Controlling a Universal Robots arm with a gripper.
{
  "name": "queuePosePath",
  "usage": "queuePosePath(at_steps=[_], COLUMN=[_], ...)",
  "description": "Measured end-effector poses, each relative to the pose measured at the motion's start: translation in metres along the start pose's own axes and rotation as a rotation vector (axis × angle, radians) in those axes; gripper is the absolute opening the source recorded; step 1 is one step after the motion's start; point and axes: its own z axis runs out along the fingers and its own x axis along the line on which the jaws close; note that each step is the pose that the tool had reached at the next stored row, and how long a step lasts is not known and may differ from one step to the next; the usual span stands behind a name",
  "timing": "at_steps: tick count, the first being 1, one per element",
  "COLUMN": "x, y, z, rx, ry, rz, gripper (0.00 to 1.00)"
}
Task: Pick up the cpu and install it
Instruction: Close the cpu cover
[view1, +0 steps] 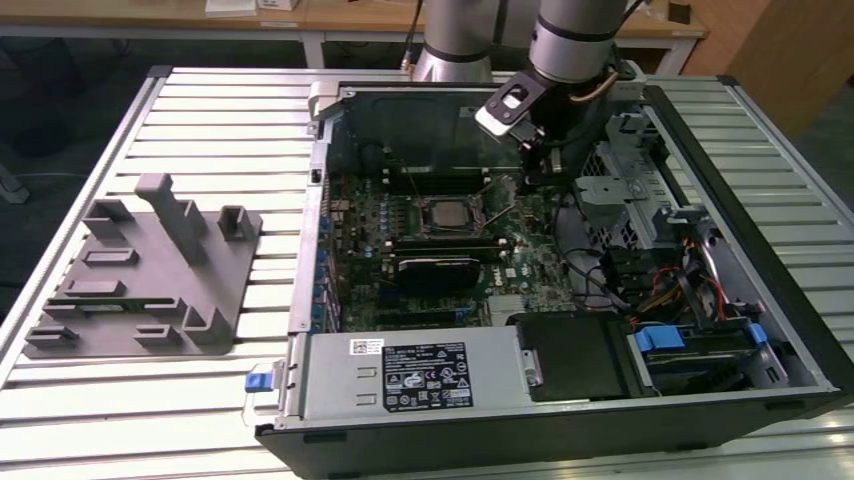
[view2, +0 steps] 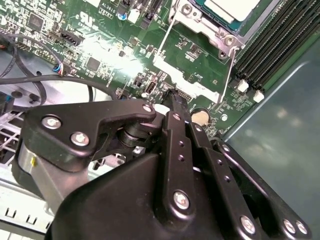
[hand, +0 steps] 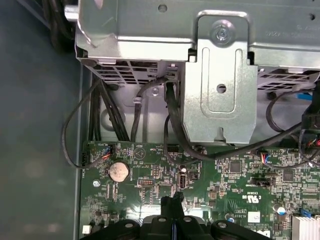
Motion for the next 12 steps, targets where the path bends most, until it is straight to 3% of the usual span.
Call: queuePosePath(at_steps=[5, 12], x=[0.0002, 0.0008], y=[-0.0073, -0.0305], z=[0.0009, 0.0009], rx=[0.0, 0.0], ry=[0.0, 0.0], rz=[0.0, 0.001], gripper=[0.11, 0.11])
